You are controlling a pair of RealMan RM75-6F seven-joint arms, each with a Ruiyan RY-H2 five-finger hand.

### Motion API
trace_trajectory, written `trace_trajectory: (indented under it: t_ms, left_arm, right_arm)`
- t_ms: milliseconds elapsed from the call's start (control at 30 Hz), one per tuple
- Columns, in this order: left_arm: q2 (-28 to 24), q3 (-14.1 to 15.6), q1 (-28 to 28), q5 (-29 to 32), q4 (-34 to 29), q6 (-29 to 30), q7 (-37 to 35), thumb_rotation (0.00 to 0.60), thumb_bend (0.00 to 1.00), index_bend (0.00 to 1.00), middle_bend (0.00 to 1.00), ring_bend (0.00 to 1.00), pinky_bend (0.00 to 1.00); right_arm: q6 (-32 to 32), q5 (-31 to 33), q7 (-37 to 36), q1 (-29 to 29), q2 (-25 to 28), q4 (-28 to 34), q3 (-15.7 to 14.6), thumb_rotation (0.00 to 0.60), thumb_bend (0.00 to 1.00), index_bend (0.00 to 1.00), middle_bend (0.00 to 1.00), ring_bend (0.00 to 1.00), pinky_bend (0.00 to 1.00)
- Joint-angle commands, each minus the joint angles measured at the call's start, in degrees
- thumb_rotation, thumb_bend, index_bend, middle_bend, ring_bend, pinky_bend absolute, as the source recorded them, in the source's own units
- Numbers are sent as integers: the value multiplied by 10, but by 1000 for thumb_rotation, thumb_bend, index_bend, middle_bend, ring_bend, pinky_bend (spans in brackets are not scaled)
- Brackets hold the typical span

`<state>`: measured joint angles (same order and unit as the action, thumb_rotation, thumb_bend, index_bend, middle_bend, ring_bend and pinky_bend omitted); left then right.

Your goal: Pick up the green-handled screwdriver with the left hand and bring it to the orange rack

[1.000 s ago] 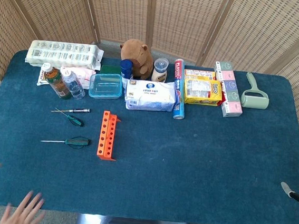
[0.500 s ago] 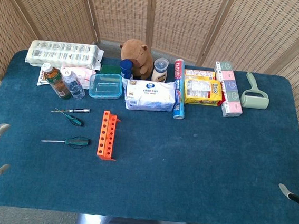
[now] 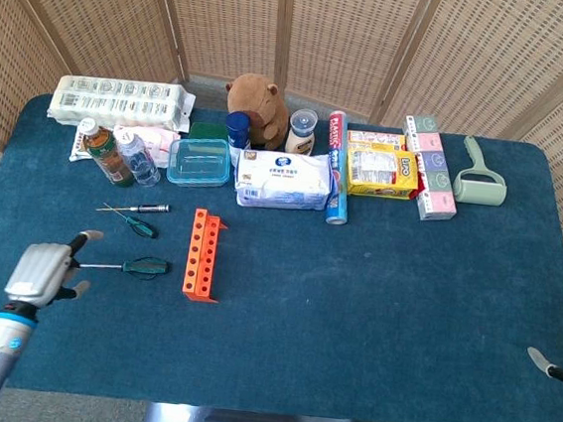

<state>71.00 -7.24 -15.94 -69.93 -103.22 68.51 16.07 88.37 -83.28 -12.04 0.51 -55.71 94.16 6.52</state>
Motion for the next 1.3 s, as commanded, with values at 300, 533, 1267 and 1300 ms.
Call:
trace_trajectory:
  t_ms: [300, 533, 1267, 1300]
  left_arm:
    - [110, -30, -71, 155, 29, -38, 124, 600, 262, 249, 997, 955, 950]
    - [152, -37, -93, 215, 52, -49, 137, 600, 275, 249, 997, 956, 949]
    - [208, -35, -132, 278, 76, -21, 182, 600, 376, 287, 997, 955, 949]
    - [209, -34, -133, 279, 77, -20, 182, 600, 376, 292, 997, 955, 949]
  right_arm:
    - [-8, -3, -10, 2, 5, 1, -4, 600, 34, 59, 0, 0, 0]
    - [-12, -5, -16, 3, 7, 2, -5, 600, 34, 59, 0, 0, 0]
    - [-16, -8, -37, 3, 13, 1, -7, 600, 34, 59, 0, 0, 0]
    - [-16, -8, -37, 4, 14, 1, -7, 600, 34, 59, 0, 0, 0]
